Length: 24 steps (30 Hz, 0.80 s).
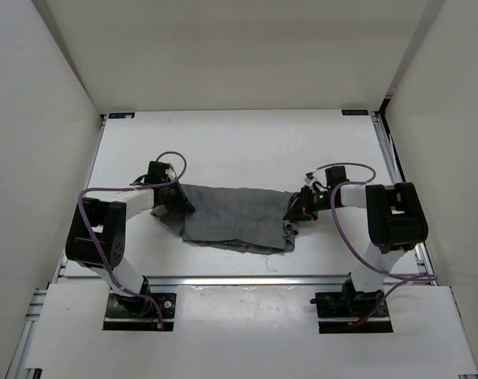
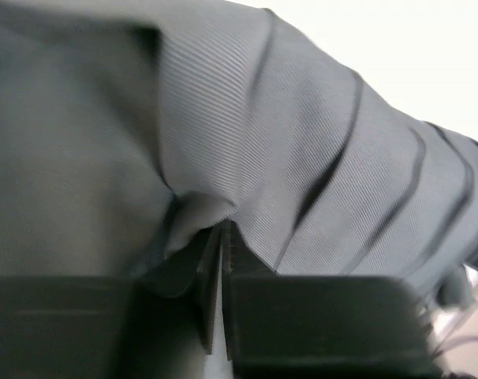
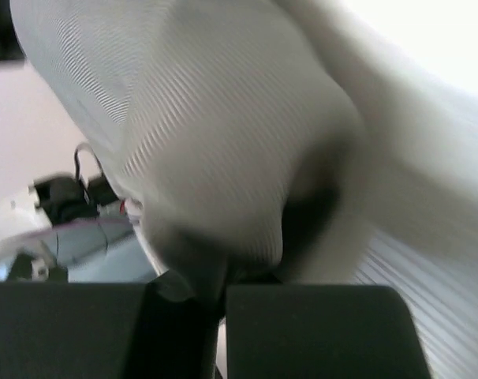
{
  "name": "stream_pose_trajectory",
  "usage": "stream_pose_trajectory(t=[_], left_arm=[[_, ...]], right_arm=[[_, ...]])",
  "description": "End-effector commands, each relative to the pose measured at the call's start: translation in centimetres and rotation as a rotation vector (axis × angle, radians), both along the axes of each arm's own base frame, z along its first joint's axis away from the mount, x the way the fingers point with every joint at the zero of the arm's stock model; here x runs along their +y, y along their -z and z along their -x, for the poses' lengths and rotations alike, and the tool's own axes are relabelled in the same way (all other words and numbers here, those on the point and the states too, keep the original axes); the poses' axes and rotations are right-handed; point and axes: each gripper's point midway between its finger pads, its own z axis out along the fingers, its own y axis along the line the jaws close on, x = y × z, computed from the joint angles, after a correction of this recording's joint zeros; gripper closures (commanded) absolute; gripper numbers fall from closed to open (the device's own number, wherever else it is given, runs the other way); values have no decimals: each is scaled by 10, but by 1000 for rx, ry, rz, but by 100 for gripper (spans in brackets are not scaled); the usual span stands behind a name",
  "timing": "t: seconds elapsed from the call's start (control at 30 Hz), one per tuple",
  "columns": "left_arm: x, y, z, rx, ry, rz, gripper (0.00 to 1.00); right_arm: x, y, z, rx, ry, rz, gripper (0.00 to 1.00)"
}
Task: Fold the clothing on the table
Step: Fold the skirt
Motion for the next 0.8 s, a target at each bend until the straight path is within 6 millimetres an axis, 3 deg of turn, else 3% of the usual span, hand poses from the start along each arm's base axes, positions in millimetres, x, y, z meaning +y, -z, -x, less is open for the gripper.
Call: stream_pose_trajectory(t=[0.0,0.07,0.2,0.33,0.57,0.7,0.77], left_arm=[[-31,-45,-5,-112,83,98,80],[-44,-77,-18,-184,103,130,75],[-38,-117,-37,-283,80,129,72],[-34,-106,-33,-254,70,141,72],[-20,-72,-11,-184,32,130,74],[-15,-72,-9,-190,28,128,74],[-14,-69,-8,-180,17,128,74]], right_arm=[[-33,-4,-7,-33,90,71,100],[-51,-2,-8,-33,122,102,100],[-63,-2,-5,-27,133,127,98],[-67,-2,-5,-42,120,164,72],[-91,-11,-8,-92,105,314,58],[-106,-17,-10,-105,133,375,48],[-109,-22,-13,-131,143,396,36]])
